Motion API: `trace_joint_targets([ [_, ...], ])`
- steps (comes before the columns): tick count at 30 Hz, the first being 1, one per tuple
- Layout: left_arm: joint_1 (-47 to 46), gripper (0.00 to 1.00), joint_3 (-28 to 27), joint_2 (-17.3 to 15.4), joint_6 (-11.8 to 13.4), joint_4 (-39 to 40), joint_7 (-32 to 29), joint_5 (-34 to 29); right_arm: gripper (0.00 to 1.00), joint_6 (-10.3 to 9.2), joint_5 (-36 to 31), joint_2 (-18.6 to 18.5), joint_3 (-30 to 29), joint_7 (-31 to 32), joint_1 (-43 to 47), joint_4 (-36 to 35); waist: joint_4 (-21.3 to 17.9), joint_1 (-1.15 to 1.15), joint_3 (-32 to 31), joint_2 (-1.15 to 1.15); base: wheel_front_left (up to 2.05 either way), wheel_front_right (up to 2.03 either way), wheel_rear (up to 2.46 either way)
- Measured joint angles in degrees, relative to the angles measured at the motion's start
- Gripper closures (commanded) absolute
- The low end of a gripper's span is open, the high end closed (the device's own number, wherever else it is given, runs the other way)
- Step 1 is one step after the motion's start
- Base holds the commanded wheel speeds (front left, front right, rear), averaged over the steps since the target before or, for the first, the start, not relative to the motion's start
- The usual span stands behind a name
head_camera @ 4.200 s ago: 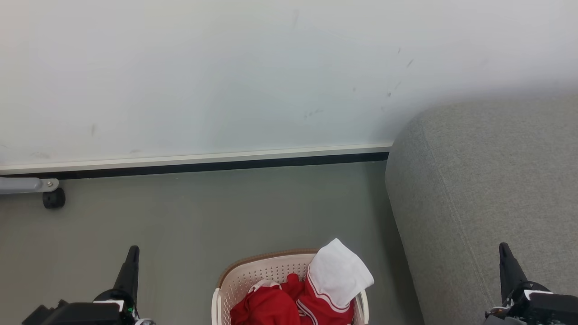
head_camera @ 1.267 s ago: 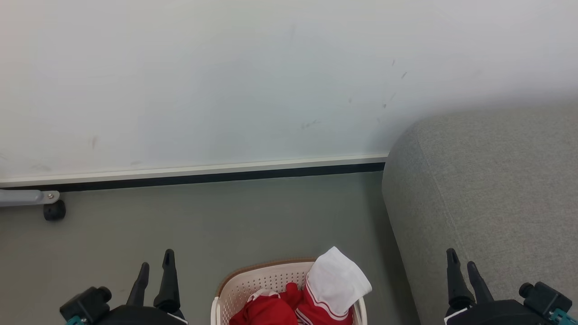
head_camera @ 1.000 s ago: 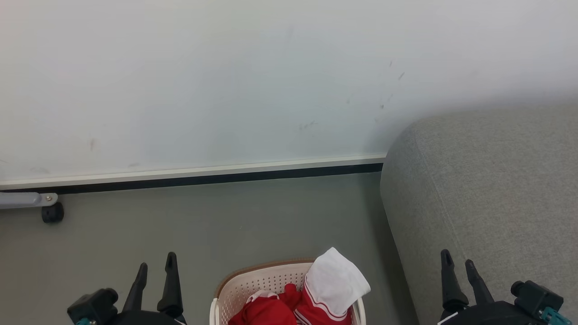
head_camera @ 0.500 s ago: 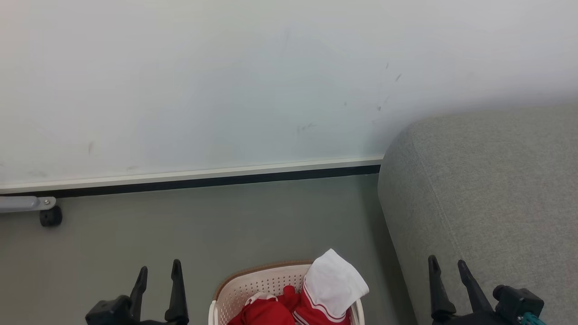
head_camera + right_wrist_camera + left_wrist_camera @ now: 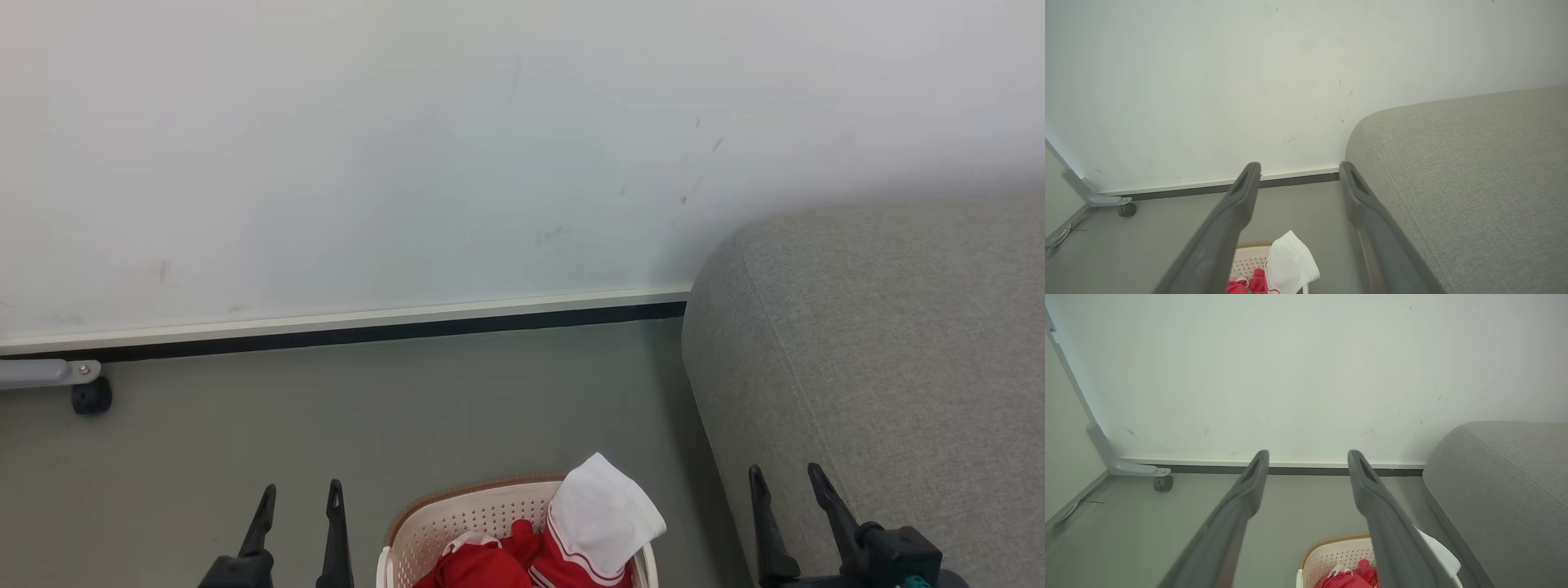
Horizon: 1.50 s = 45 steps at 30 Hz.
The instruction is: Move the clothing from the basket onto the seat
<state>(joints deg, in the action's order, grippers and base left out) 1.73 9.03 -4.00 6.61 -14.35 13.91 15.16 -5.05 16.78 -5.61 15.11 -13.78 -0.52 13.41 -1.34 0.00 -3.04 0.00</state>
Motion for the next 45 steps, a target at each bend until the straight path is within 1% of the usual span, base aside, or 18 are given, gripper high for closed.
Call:
trace_joint_targets([
  [3, 0.0, 0.00, 0.4, 0.0, 0.0, -0.2, 0.5, -2.2, 0.00, -0.07, -2.2, -0.1, 0.3, -0.5, 0.1, 0.0, 0.0, 0.00, 0.0, 0.00, 0.00, 0.00, 0.00],
  [31, 0.1, 0.00, 0.0, 0.4, -0.2, -1.8, 0.5, -2.2, 0.00, 0.26, -2.7, 0.0, -0.8, -0.5, 0.3, 0.2, 0.1, 0.00, 0.2, 0.00, 0.00, 0.00, 0.00],
  [39, 0.8, 0.00, 0.3, 0.4, -1.1, -1.2, 0.5, -2.8, 0.00, 0.26, -2.9, 0.0, -1.8, -0.5, 1.5, -1.3, 0.1, 0.00, 2.1, 0.00, 0.00, 0.00, 0.00],
  [45, 0.6, 0.00, 1.5, -0.2, -2.1, -0.7, 0.5, -4.9, 0.00, 0.27, -3.4, 0.0, -2.1, -0.5, 1.3, -3.2, 0.0, 0.00, 5.0, 0.00, 0.00, 0.00, 0.00],
])
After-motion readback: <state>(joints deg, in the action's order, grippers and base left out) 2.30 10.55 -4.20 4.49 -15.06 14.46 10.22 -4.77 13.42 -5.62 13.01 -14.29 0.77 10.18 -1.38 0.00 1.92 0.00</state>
